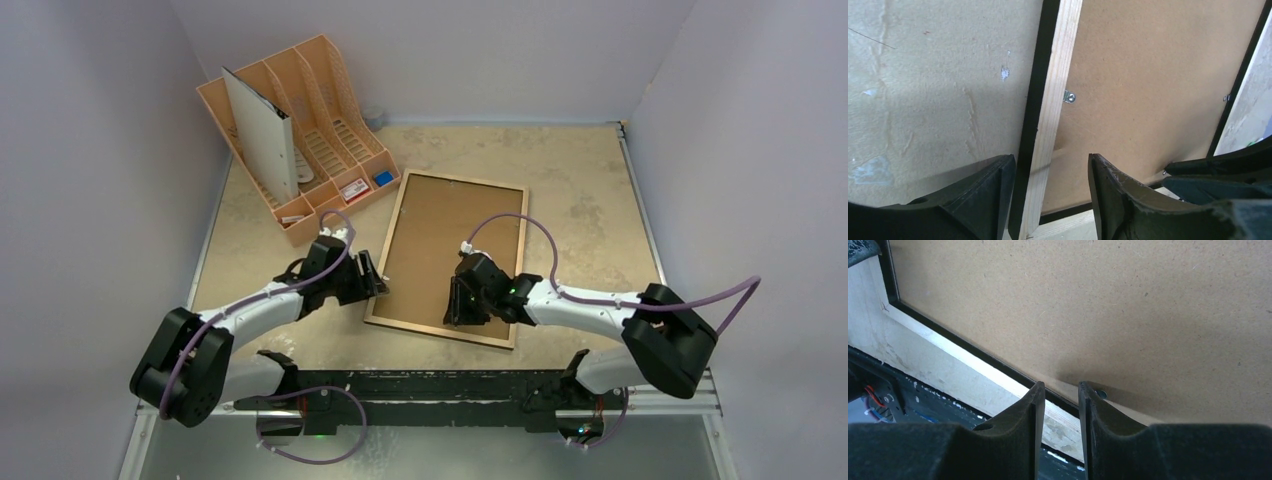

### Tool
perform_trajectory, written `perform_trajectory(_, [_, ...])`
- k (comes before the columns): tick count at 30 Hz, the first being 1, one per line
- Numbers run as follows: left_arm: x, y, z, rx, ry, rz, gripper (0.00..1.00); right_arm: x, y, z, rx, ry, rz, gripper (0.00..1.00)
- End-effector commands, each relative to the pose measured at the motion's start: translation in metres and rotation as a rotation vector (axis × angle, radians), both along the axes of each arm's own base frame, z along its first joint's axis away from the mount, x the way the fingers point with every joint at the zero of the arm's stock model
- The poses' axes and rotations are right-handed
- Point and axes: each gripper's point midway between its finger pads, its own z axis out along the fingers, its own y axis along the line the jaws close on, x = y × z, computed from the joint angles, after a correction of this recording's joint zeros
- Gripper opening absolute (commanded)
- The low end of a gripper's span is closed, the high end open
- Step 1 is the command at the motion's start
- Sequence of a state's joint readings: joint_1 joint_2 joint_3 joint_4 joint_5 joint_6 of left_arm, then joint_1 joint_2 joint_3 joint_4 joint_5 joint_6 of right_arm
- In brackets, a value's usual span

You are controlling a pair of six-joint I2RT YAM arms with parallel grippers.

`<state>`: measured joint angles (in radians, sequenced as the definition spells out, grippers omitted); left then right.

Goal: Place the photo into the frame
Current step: Install the photo frame at the center of the board.

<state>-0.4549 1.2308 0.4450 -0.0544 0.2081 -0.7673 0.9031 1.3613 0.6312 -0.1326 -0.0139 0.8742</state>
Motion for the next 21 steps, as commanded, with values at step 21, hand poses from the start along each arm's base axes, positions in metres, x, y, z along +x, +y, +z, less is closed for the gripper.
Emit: perform_trajectory(21, [-0.007, 0.007, -0.025, 0.064, 0.069, 0.003, 0.39, 0.011, -0.026, 0.003, -0.176, -0.086, 0.037, 0.34])
